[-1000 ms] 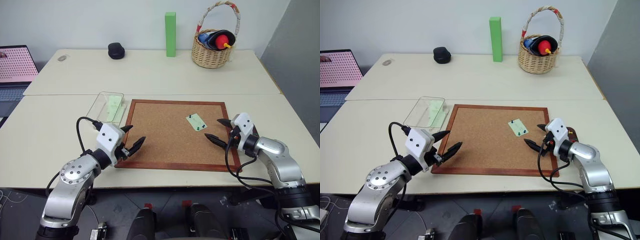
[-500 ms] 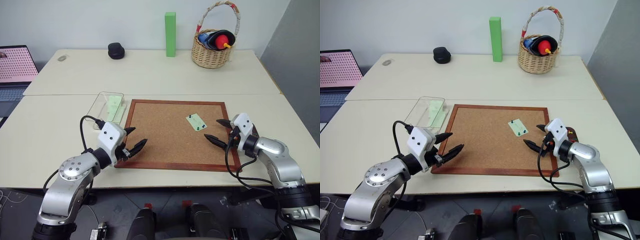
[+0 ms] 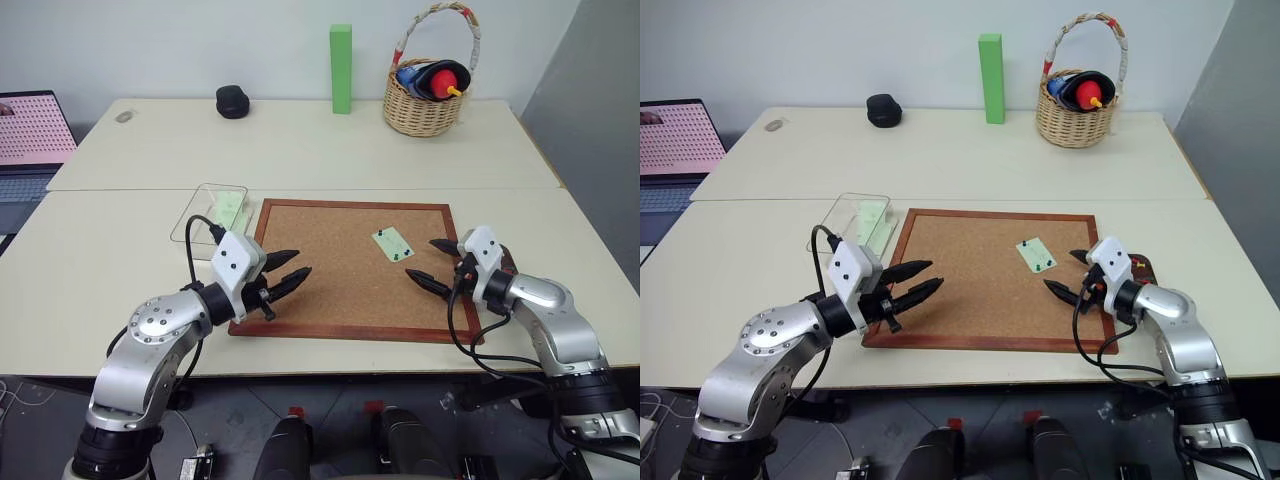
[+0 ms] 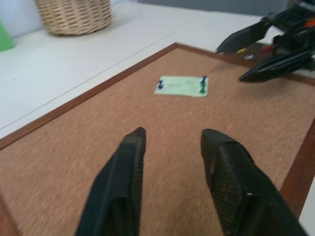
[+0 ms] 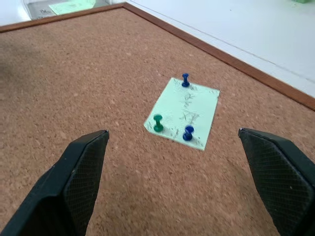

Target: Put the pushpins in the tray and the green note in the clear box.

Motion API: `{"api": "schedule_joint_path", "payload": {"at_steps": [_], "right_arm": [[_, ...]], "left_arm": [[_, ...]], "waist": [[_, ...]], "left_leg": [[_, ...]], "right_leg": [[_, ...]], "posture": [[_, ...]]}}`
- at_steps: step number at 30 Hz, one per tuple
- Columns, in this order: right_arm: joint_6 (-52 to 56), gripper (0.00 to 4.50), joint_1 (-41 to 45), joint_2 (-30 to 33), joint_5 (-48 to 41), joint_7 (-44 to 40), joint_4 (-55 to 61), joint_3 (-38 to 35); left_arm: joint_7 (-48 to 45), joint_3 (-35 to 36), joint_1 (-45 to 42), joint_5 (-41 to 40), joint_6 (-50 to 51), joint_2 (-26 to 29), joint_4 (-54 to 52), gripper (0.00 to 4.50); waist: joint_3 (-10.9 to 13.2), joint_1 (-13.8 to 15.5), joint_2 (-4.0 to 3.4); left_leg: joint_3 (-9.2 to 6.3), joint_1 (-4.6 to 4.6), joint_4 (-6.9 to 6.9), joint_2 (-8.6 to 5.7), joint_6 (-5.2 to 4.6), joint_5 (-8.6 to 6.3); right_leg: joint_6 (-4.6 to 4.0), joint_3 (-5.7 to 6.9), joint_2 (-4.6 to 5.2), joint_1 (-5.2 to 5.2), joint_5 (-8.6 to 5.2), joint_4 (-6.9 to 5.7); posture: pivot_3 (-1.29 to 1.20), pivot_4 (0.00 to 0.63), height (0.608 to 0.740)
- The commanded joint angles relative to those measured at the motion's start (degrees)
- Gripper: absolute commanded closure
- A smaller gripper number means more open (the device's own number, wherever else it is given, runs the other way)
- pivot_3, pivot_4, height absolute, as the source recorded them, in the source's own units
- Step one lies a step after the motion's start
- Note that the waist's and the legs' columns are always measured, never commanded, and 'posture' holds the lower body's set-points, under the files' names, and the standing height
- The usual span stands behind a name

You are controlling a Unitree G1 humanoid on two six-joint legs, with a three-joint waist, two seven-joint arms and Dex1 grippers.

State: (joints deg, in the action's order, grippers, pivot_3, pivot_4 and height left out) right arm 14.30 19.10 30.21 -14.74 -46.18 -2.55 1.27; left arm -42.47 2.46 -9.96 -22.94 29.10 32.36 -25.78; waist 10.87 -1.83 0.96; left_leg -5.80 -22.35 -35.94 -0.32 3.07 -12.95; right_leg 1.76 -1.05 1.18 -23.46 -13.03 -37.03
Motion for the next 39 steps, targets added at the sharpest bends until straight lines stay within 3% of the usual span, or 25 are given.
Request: {"api": "schedule_joint_path", "payload": {"at_steps": [1,7,20,32,35,39], "right_arm": [[-0.5,0.02,2.0,-0.4,-0.4,-0.5,0.5,-0.2],[0.1,0.02,4.1,-1.0,-0.5,-0.7,0.4,0.2],[5.1,0.02,14.8,-5.3,1.7,2.6,-8.5,2.4],[1.1,0.02,26.7,-10.0,7.4,1.6,-29.5,6.3],[-0.5,0.43,28.2,-11.3,8.1,2.8,-33.4,6.0],[-2.1,1.33,29.4,-12.2,8.7,2.9,-36.7,5.6]], "left_arm": [[-3.9,-1.8,-3.0,-2.1,-1.1,0.3,2.1,3.55],[-7.2,-6.2,-6.5,-1.0,-2.9,-1.4,8.0,4.47],[-5.5,-14.0,-9.8,9.1,-13.1,-8.4,28.3,4.47],[-4.8,-14.5,-7.3,11.3,-14.6,-9.1,28.9,4.47],[-4.7,-14.6,-6.3,11.2,-14.1,-8.8,27.3,4.50],[-4.5,-14.7,-5.7,11.3,-13.5,-8.6,26.3,4.50]], "waist": [[0.0,0.0,0.00],[0.0,0.0,0.00],[0.0,-0.1,0.00],[0.0,0.0,-0.02],[0.0,-0.1,-0.03],[0.0,-0.2,-0.03]], "left_leg": [[0.00,0.00,0.00,0.00,0.00,0.00],[-0.01,-0.01,0.01,0.00,0.00,0.00],[0.01,0.01,0.00,-0.01,0.00,0.00],[-0.01,0.00,0.01,-0.03,-0.01,0.00],[0.00,0.00,0.02,-0.02,-0.01,0.00],[0.00,0.02,0.02,-0.02,-0.01,0.00]], "right_leg": [[0.02,0.00,0.00,0.00,0.01,0.01],[0.14,0.01,0.00,0.00,0.08,0.01],[0.26,-0.02,-0.01,-0.01,0.17,-0.02],[0.26,-0.02,0.01,-0.02,0.18,-0.03],[0.26,-0.02,0.01,-0.01,0.18,-0.04],[0.25,-0.03,0.00,-0.02,0.18,-0.07]], "posture": [[0.00,0.150,0.740],[0.00,0.150,0.740],[0.00,0.150,0.740],[0.00,0.150,0.740],[0.00,0.150,0.740],[0.00,0.150,0.740]]}}
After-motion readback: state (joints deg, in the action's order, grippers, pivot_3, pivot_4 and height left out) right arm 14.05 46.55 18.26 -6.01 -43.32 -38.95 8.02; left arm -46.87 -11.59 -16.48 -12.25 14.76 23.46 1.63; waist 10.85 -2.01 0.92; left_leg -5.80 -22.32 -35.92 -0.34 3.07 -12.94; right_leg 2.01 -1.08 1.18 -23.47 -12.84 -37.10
